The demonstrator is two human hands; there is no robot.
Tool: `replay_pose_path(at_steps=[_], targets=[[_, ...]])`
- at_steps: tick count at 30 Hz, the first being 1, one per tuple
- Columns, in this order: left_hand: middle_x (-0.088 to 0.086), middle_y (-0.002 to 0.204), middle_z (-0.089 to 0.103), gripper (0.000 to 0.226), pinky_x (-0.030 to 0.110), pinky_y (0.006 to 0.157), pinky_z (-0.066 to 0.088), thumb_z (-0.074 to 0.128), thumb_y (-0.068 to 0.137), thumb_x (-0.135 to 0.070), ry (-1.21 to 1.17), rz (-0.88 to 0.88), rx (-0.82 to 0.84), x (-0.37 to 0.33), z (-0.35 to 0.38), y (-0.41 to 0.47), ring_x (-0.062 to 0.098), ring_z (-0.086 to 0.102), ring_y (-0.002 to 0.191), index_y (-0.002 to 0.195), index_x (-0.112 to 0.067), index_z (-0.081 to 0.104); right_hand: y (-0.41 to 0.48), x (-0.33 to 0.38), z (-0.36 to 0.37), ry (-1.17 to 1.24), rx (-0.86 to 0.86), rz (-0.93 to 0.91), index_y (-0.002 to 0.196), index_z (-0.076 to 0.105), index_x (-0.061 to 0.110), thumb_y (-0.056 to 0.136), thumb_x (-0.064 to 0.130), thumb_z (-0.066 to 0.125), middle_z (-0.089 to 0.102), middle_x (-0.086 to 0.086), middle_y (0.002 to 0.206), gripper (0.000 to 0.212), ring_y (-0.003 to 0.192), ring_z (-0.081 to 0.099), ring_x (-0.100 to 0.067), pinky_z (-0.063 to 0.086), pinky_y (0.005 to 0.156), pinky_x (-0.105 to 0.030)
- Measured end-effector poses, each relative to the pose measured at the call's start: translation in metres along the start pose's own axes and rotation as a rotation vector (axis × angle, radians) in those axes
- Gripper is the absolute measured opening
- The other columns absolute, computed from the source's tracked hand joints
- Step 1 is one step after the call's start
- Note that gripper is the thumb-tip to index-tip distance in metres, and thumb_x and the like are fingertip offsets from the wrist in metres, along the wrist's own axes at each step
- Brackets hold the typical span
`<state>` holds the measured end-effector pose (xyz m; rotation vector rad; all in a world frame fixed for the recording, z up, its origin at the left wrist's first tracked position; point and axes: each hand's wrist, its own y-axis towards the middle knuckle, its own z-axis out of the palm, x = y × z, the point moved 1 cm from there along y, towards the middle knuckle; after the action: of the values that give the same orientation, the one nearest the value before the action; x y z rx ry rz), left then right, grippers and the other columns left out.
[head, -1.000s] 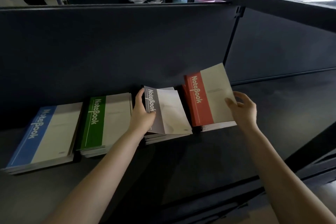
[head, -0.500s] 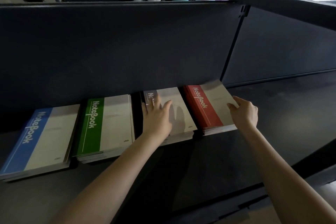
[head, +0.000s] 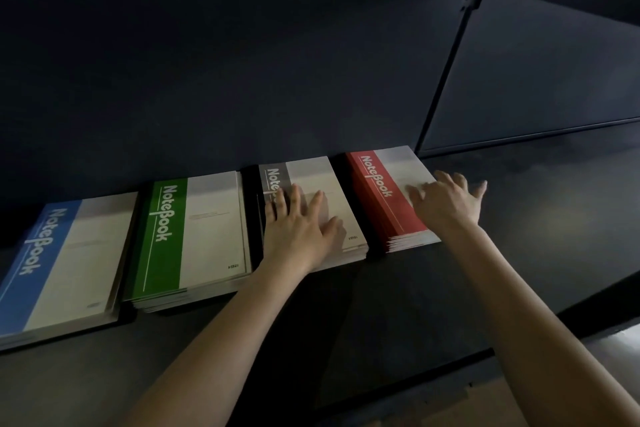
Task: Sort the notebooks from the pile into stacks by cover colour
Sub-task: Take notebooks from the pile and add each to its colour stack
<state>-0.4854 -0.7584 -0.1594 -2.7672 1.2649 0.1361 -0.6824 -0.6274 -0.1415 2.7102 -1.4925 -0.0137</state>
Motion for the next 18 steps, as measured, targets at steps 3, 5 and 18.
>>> replay_pose_path(at_steps=[3,5,18], targets=[[0.013,0.161,-0.005,0.066,0.05,0.118,-0.003,0.013,0.096,-0.062,-0.016,-0.004,0.003,0.0,0.001,0.001,0.038,-0.006,0.146,0.153,-0.03,0.003,0.002,0.013,0.009,0.052,0.067,-0.04,0.137,0.045,0.005,0.098,0.054,0.024,0.036,-0.008,0.149,0.066,0.14,0.027,-0.026,0.006,0.115,-0.053],[0.013,0.161,-0.004,0.065,0.05,0.119,-0.002,0.014,0.096,-0.06,-0.022,-0.002,0.003,0.0,0.0,0.0,0.038,-0.005,0.146,0.152,-0.03,0.004,0.001,0.016,0.019,0.196,0.037,-0.038,0.146,0.028,0.002,0.098,0.049,0.026,0.024,-0.009,0.156,0.067,0.145,0.017,-0.024,0.008,0.119,-0.046],[0.01,0.161,-0.006,0.064,0.049,0.118,-0.003,0.014,0.096,-0.061,-0.031,-0.002,-0.001,0.001,0.002,0.001,0.036,-0.005,0.147,0.152,-0.031,0.002,-0.001,0.016,0.024,0.286,-0.072,-0.009,0.145,0.037,0.022,0.095,0.047,0.034,0.025,-0.004,0.157,0.056,0.145,0.017,-0.021,0.012,0.119,-0.04]])
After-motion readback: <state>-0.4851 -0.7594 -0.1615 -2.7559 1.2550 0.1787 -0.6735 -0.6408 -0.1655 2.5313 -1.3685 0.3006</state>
